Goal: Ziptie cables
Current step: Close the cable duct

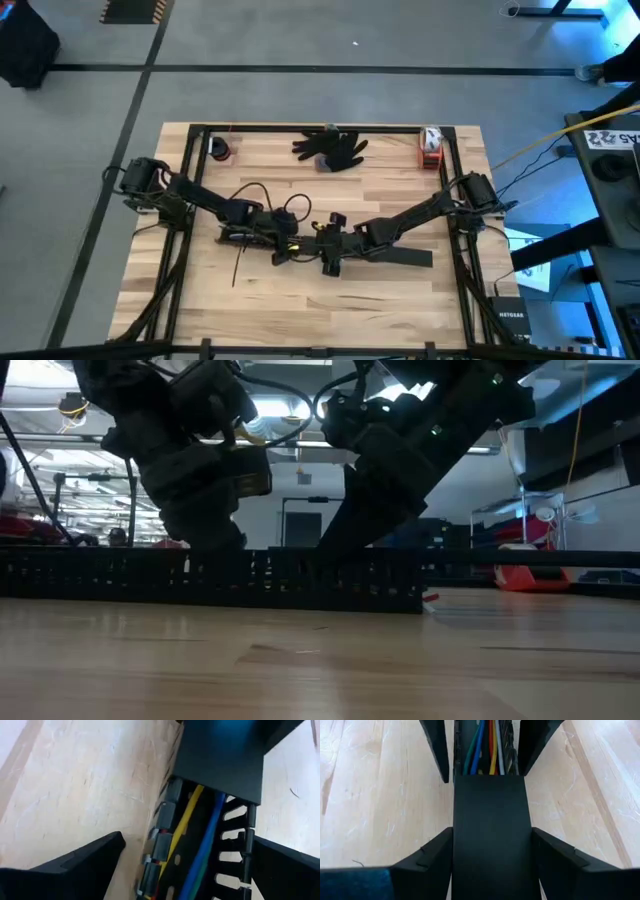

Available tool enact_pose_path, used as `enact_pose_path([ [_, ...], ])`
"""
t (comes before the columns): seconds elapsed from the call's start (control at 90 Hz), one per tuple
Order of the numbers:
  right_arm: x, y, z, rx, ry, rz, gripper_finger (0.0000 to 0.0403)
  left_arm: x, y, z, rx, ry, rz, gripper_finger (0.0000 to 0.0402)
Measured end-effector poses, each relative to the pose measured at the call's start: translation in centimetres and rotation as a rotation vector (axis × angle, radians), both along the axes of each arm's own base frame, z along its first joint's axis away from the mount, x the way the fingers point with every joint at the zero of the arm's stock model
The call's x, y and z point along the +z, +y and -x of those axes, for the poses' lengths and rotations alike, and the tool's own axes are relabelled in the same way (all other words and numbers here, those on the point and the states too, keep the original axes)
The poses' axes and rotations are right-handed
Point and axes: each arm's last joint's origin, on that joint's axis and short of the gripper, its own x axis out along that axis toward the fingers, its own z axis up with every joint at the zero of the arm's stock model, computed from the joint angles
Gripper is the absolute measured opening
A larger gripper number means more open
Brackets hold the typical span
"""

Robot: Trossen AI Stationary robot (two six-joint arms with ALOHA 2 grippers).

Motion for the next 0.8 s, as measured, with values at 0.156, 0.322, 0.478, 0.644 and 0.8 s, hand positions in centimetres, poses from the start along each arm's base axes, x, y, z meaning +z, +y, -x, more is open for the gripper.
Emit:
enact_pose_path([
  [0.156, 0.0, 0.0, 0.0, 0.023, 0.0, 0.015, 0.0225, 1.0, -0.6, 0.0, -0.138, -0.063, -0.049, 0.0387],
  [0.322, 0.0, 0.0, 0.0, 0.032, 0.002, 0.023, 0.0225, 0.9, -1.2, -0.2, -0.267, -0.107, -0.163, 0.0372],
  [0.478, 0.0, 0.0, 0.0, 0.039, 0.002, 0.028, 0.0225, 0.4, -1.4, 0.1, -0.251, -0.053, -0.179, 0.0351],
  [0.644, 0.0, 0.1, 0.0, 0.042, 0.002, 0.029, 0.0225, 0.5, -1.8, 0.1, -0.22, -0.066, -0.18, 0.0306],
  [0.8, 0.1, 0.1, -0.1, 0.044, -0.006, 0.026, 0.0225, 0.5, -1.8, 0.1, -0.19, -0.063, -0.169, 0.0247],
])
